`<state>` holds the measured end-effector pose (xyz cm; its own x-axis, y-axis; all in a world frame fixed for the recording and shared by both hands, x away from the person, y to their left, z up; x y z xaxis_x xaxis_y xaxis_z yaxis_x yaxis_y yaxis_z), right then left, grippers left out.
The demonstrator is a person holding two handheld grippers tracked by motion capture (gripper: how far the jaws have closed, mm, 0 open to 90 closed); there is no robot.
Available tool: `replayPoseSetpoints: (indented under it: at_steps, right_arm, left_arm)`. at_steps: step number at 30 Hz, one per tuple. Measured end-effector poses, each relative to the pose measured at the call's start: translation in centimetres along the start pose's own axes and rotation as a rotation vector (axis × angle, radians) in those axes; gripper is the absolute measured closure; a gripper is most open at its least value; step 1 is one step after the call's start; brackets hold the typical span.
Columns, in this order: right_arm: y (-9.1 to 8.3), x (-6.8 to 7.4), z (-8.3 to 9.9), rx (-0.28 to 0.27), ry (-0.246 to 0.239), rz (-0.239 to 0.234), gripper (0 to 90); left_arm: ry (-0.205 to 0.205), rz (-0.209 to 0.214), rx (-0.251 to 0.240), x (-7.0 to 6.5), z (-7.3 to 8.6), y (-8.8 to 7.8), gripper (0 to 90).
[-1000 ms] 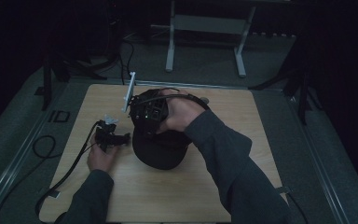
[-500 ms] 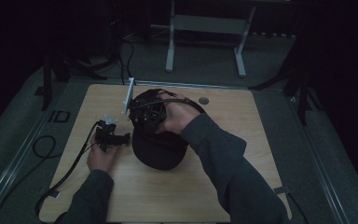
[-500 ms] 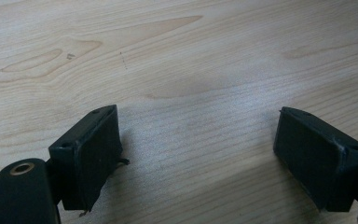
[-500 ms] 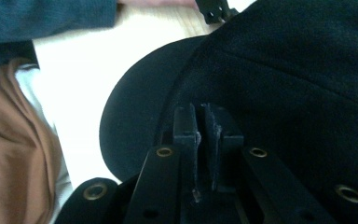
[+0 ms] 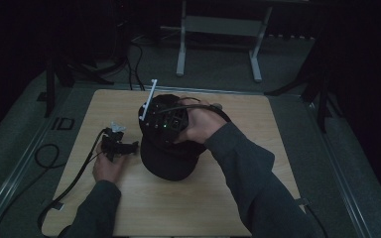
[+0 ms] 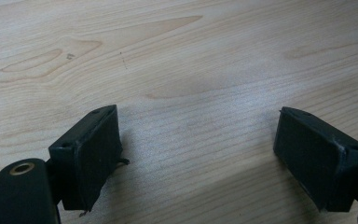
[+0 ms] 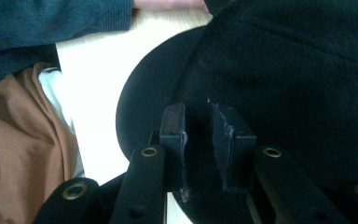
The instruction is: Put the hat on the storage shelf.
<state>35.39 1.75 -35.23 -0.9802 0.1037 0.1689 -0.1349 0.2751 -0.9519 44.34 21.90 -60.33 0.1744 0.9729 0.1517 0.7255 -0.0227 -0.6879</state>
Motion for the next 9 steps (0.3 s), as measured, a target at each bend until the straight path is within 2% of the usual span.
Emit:
replayPoseSetpoints:
  at_steps: [9]
  right_arm:
    - [-0.3,-0.1,1.2,0.004,0.025,-0.005,72.0]
  left_arm:
    - [0.0,0.0,0.001,0.0,0.0,0.0,14.2]
Point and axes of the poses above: each handheld gripper's, and its own axes: y roughly forward along the jaws, z roughly out of its underside, x roughly to its left, the point moved 5 cm from there along y, roughly forward along the jaws, and after that the axes turned 13 degrees about -z, right-handed, at the moved point
